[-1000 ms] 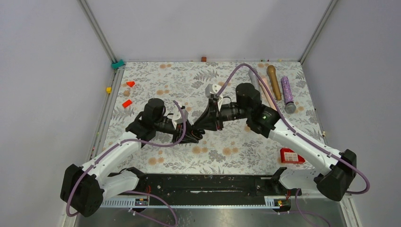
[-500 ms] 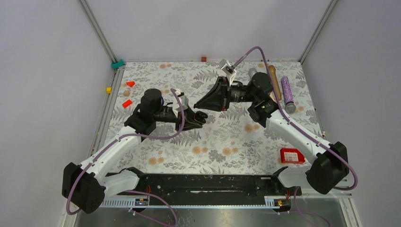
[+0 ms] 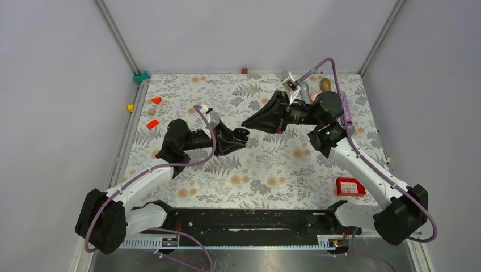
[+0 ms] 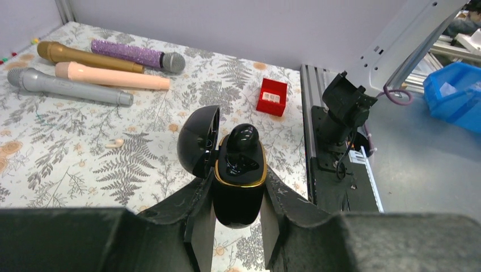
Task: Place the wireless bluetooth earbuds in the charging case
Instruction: Place the earbud in the charging case.
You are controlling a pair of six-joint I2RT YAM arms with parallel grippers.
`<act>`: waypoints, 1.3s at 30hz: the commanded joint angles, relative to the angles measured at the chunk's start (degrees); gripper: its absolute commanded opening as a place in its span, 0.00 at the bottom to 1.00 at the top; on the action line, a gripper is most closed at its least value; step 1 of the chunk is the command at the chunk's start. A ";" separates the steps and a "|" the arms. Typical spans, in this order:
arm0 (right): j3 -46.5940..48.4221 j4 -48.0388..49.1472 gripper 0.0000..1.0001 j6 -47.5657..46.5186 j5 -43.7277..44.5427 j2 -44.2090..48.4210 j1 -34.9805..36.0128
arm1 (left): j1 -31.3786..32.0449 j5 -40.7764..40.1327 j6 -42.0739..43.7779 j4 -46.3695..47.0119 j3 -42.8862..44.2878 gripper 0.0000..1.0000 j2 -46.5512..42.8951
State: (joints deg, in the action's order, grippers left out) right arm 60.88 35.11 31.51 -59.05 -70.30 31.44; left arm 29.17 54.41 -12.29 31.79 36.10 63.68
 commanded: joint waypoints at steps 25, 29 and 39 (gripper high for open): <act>-4.64 -1.71 0.15 -9.11 3.73 -1.63 4.62 | 0.01 0.87 -10.11 24.72 -5.37 0.02 0.30; -4.36 -2.07 0.15 -9.54 4.15 -2.41 5.48 | 0.06 1.31 -10.92 25.61 -5.34 0.03 0.27; -3.88 -3.68 0.15 -11.33 5.06 -2.96 5.71 | 0.10 2.49 -12.67 27.62 -5.77 0.03 -0.08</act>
State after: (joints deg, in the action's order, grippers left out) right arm 56.21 31.40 22.31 -54.92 -73.67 36.67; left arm 29.19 55.24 -23.88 54.13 30.52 64.29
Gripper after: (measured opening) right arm 0.224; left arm 0.297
